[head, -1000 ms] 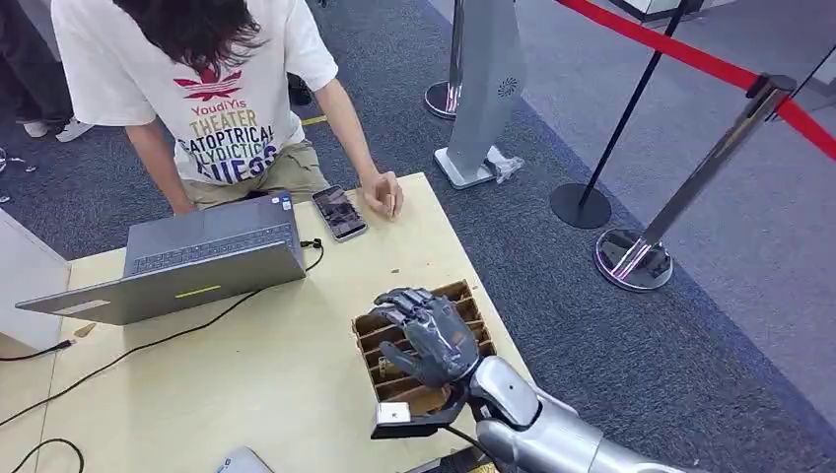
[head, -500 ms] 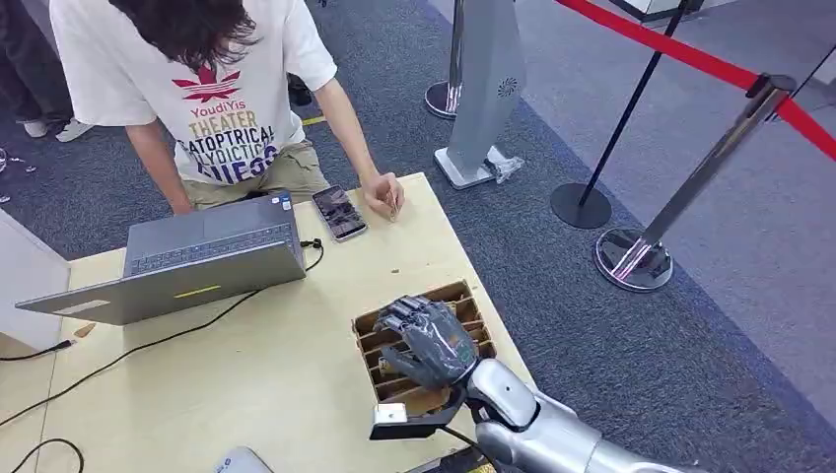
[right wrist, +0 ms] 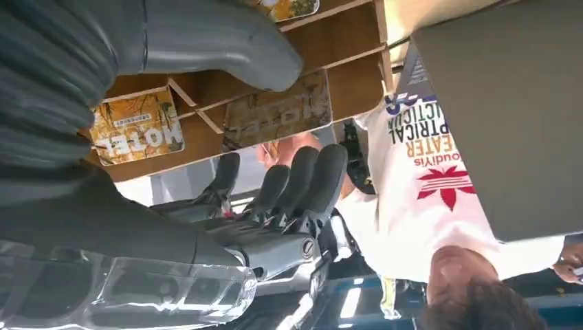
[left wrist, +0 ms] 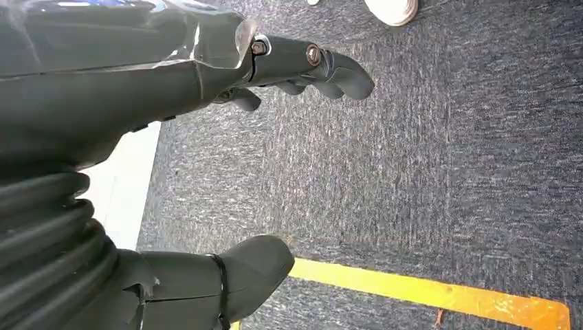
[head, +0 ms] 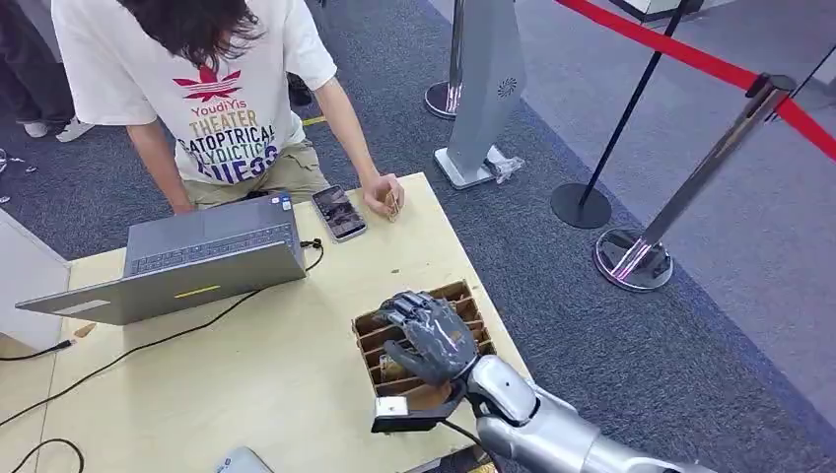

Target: Pass the card to the sensor for recognition and then transmit it.

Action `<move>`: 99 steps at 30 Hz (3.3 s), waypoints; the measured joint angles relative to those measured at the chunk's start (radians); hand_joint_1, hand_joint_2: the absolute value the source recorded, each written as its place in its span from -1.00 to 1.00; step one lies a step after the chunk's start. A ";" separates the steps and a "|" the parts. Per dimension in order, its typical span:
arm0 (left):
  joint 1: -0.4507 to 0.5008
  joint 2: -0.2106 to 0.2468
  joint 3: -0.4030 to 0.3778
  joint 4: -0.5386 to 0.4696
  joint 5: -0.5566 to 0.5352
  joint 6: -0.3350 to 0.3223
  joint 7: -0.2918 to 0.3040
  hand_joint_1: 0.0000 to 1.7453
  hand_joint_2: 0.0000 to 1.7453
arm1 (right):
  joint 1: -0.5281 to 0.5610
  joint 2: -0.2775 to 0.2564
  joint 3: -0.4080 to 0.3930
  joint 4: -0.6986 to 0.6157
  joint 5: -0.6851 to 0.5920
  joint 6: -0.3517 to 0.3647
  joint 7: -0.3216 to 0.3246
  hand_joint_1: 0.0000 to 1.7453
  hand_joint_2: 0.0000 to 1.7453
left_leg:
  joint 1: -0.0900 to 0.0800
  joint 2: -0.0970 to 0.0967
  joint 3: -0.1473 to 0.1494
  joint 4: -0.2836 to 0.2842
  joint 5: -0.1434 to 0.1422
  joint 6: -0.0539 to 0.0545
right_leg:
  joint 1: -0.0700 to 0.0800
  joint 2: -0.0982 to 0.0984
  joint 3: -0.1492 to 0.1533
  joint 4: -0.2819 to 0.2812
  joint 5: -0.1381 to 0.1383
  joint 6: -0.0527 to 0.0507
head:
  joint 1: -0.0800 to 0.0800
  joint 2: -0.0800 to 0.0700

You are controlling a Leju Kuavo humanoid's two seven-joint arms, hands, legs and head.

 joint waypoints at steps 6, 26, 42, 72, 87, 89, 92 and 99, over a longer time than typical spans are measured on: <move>0.000 0.000 0.000 0.000 -0.003 0.000 0.000 -1.00 1.00 | 0.000 0.000 -0.003 0.005 0.000 -0.002 0.002 0.24 1.00 | 0.000 0.000 0.000 0.000 0.000 0.000 | 0.000 0.000 0.000 0.000 0.000 0.000 | 0.000 0.000; -0.001 0.000 0.004 0.000 -0.013 0.001 -0.017 -1.00 1.00 | -0.001 0.000 -0.011 0.006 -0.001 -0.019 0.004 0.66 1.00 | 0.000 0.000 0.000 0.000 0.000 0.000 | 0.000 0.000 0.000 0.000 0.000 0.000 | 0.000 0.000; -0.003 0.000 0.021 0.000 -0.046 -0.009 -0.035 -1.00 1.00 | -0.053 0.002 -0.012 -0.055 -0.202 0.084 -0.077 0.74 1.00 | 0.000 0.000 0.000 0.000 0.000 0.000 | 0.000 0.000 0.000 0.000 0.000 0.000 | 0.000 0.000; -0.052 -0.007 -0.004 0.000 -0.138 -0.019 -0.019 -1.00 1.00 | -0.372 0.215 -0.061 -0.128 -0.427 0.270 -0.115 1.00 1.00 | 0.000 0.000 0.000 0.000 0.001 -0.001 | 0.000 0.000 0.000 0.002 0.000 0.000 | 0.000 0.000; -0.079 -0.014 -0.058 0.000 -0.198 -0.034 0.025 -1.00 1.00 | -0.541 0.360 -0.055 0.171 -0.393 0.223 -0.087 0.96 1.00 | 0.000 0.000 0.000 0.000 0.002 -0.001 | 0.000 0.000 0.000 0.002 0.000 0.000 | 0.000 0.000; -0.081 -0.014 -0.063 0.000 -0.199 -0.037 0.030 -1.00 1.00 | -0.552 0.368 -0.053 0.204 -0.393 0.215 -0.087 1.00 1.00 | 0.000 0.000 0.000 0.000 0.002 -0.001 | 0.000 0.000 0.000 0.002 0.000 0.000 | 0.000 0.000; -0.085 -0.014 -0.069 0.000 -0.200 -0.039 0.032 -1.00 1.00 | -0.565 0.380 -0.050 0.251 -0.394 0.204 -0.091 1.00 1.00 | 0.000 0.000 0.000 0.000 0.002 -0.001 | 0.000 0.000 0.000 0.002 0.000 0.000 | -0.001 0.000; -0.087 -0.014 -0.078 0.000 -0.198 -0.040 0.033 -1.00 1.00 | -0.578 0.397 -0.042 0.320 -0.394 0.185 -0.093 -0.08 1.00 | 0.000 0.000 0.000 0.000 0.002 -0.001 | 0.000 0.000 0.000 0.002 0.000 0.000 | 0.000 0.000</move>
